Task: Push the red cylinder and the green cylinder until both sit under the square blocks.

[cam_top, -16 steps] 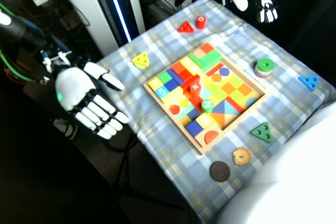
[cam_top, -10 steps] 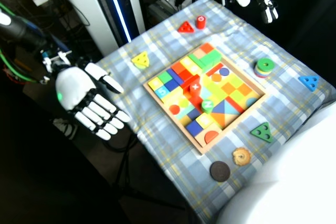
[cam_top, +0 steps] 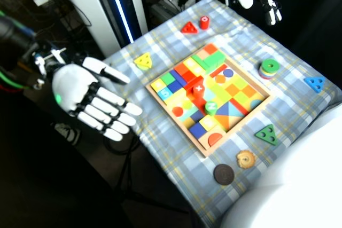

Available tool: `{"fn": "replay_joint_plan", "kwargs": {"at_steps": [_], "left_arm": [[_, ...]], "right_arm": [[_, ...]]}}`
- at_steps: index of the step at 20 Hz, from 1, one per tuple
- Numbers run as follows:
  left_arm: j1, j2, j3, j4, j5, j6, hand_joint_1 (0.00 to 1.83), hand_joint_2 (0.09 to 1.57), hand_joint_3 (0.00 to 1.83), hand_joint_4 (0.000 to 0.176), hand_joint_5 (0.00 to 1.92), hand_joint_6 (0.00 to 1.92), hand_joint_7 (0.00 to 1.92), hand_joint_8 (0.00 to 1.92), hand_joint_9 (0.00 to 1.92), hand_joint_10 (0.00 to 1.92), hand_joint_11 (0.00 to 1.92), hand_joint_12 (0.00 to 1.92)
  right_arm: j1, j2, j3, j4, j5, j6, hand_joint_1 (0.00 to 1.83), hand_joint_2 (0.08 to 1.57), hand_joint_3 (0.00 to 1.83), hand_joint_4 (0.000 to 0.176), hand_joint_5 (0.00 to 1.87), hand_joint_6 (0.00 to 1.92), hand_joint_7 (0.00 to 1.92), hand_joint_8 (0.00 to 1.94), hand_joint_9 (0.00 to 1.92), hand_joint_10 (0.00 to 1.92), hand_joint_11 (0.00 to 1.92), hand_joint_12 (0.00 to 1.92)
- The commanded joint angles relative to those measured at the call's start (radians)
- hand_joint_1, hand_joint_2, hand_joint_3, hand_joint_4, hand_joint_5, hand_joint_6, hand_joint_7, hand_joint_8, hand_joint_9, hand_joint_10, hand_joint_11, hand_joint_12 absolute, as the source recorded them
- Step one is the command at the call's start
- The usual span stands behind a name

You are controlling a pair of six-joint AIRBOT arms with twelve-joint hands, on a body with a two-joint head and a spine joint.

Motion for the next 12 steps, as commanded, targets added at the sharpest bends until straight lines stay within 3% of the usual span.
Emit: {"fn": "replay_joint_plan", "kwargs": {"at_steps": [1, 2, 3, 4, 6, 7, 8, 9, 10, 12], "left_arm": [[0.0, -0.003, 0.007, 0.037, -0.113, -0.01, 0.29, 1.28, 0.0, 0.082, 0.51, 0.0, 0.53, 0.0, 0.42, 0.01, 0.0, 0.35], [0.0, -0.003, 0.007, 0.037, -0.112, -0.01, 0.28, 1.28, 0.0, 0.082, 0.51, 0.0, 0.53, 0.0, 0.42, 0.0, 0.0, 0.37], [0.0, -0.003, 0.007, 0.037, -0.113, -0.01, 0.25, 1.3, 0.0, 0.089, 0.49, 0.0, 0.5, 0.0, 0.4, 0.0, 0.0, 0.31], [0.0, -0.003, 0.007, 0.037, -0.114, -0.01, 0.24, 1.3, 0.0, 0.088, 0.49, 0.0, 0.5, 0.0, 0.4, 0.0, 0.0, 0.3], [0.001, -0.004, 0.007, 0.037, -0.114, -0.01, 0.26, 1.3, 0.0, 0.086, 0.5, 0.0, 0.51, 0.01, 0.41, 0.01, 0.0, 0.31], [0.002, -0.004, 0.007, 0.037, -0.114, -0.01, 0.26, 1.32, 0.0, 0.075, 0.5, 0.0, 0.52, 0.0, 0.42, 0.0, 0.0, 0.38], [0.003, -0.004, 0.007, 0.037, -0.114, -0.01, 0.24, 1.32, 0.0, 0.073, 0.5, 0.0, 0.52, 0.0, 0.43, 0.0, 0.0, 0.44], [0.003, -0.004, 0.007, 0.037, -0.114, -0.01, 0.27, 1.31, 0.0, 0.07, 0.52, 0.0, 0.53, 0.0, 0.44, 0.01, 0.0, 0.49], [0.003, -0.004, 0.007, 0.037, -0.114, -0.01, 0.27, 1.31, 0.0, 0.071, 0.53, 0.0, 0.53, 0.0, 0.44, 0.01, 0.0, 0.51], [0.003, -0.004, 0.007, 0.037, -0.115, -0.01, 0.37, 1.33, 0.0, 0.074, 0.54, 0.0, 0.53, 0.0, 0.43, 0.0, 0.0, 0.51]], "right_arm": [[0.02, 0.004, 0.011, -0.047, 0.069, 0.018, 0.0, 1.25, 0.0, 0.058, 0.42, 0.0, 0.28, 0.0, 0.1, 0.0, 0.01, 0.01], [0.061, 0.004, 0.038, -0.097, 0.021, 0.034, 0.0, 1.22, 0.0, 0.054, 0.44, 0.01, 0.21, 0.0, 0.03, 0.0, 0.0, 0.0], [0.096, 0.004, 0.058, -0.138, -0.021, 0.045, 0.0, 1.19, 0.0, 0.023, 0.47, 0.01, 0.16, 0.0, 0.01, 0.0, 0.0, 0.0], [0.131, 0.002, 0.078, -0.171, -0.064, 0.046, 0.0, 1.18, 0.0, 0.007, 0.49, 0.01, 0.14, 0.0, 0.0, 0.0, 0.0, 0.0], [0.192, -0.018, 0.127, -0.236, -0.158, 0.057, 0.0, 1.18, 0.0, 0.0, 0.49, 0.01, 0.08, 0.0, 0.0, 0.0, 0.0, 0.0], [0.223, -0.036, 0.158, -0.274, -0.205, 0.081, 0.0, 1.11, 0.0, 0.026, 0.48, 0.0, 0.01, 0.0, 0.0, 0.0, 0.0, 0.0], [0.24, -0.047, 0.175, -0.293, -0.233, 0.094, 0.0, 1.06, 0.0, 0.023, 0.5, 0.01, 0.0, 0.0, 0.0, 0.0, 0.0, 0.0], [0.251, -0.053, 0.184, -0.304, -0.25, 0.097, 0.0, 1.06, 0.0, 0.033, 0.52, 0.01, 0.0, 0.0, 0.0, 0.0, 0.0, 0.0], [0.263, -0.063, 0.195, -0.316, -0.267, 0.097, 0.0, 1.04, 0.0, 0.067, 0.51, 0.01, 0.0, 0.0, 0.0, 0.0, 0.0, 0.0], [0.28, -0.083, 0.211, -0.334, -0.298, 0.097, 0.0, 1.03, 0.0, 0.058, 0.5, 0.0, 0.0, 0.0, 0.0, 0.0, 0.0, 0.0]]}}
